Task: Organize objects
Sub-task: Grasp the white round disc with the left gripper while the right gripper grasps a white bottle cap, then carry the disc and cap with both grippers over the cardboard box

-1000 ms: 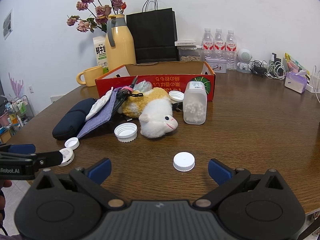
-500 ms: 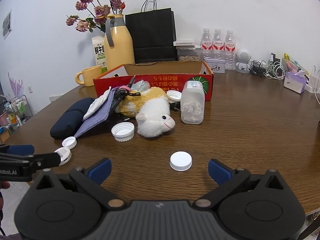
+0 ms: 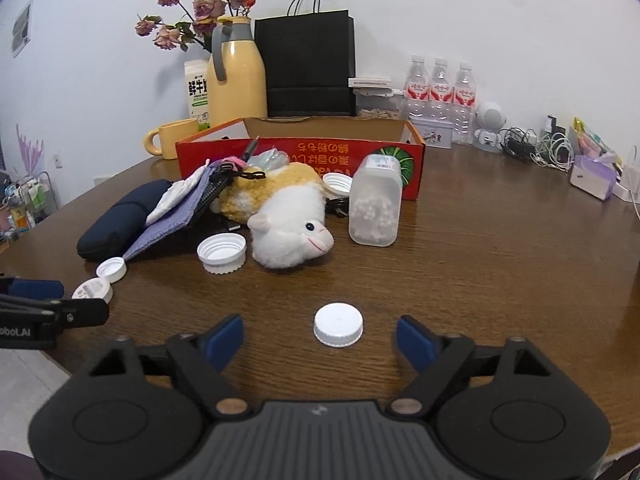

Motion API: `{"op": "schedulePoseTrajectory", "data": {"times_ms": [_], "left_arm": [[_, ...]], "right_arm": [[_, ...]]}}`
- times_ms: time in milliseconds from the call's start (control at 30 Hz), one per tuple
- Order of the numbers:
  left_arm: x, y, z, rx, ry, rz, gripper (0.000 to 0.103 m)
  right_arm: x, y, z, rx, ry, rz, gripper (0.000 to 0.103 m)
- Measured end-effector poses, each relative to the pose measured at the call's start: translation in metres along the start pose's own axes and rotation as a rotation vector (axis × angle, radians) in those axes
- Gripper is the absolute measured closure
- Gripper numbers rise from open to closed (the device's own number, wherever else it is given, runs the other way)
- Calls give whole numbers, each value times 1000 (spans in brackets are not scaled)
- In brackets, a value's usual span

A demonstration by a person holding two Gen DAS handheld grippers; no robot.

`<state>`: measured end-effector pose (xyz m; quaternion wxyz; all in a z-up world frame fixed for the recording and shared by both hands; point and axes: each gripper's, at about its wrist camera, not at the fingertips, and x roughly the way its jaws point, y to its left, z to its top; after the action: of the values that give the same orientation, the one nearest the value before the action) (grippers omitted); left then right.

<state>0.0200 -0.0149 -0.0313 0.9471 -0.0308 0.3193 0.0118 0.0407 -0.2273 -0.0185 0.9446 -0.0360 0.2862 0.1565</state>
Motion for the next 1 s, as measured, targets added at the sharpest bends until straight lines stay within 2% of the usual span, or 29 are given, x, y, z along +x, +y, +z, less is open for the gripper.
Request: {"op": "schedulePoseTrajectory", "data": {"times_ms": [67,133,167,200,233,267,467,633,767,1000], "left_arm": [[3,-2,0,11,-11,15,24],[5,-2,0,16,-23,18,31],[5,-2,1,18,-28,20,38],[5,-2,1,21,-35,18,54],[5,-2,2,22,-39,16,63],[4,-1,2,20,-41,12,62],[1,2,3,11,-46,-11,63],[-9,4,15,11,-96,-23,63],[-14,3,39,25,-164,-38,63],[-4,-7,108,31,-301,-81,63]], "right_arm": [[5,-1,0,-1,12,4,45],[7,-2,-1,-5,7,-3,52],[8,-2,-1,-3,3,-1,59],[8,-3,-1,0,-1,2,62],[9,-4,0,2,-4,0,69],[10,-5,0,2,-8,0,76],[9,-6,1,0,-25,19,76],[3,-3,11,-14,-65,35,76],[1,1,32,-33,-121,67,76],[9,10,94,-74,-257,99,76]]}}
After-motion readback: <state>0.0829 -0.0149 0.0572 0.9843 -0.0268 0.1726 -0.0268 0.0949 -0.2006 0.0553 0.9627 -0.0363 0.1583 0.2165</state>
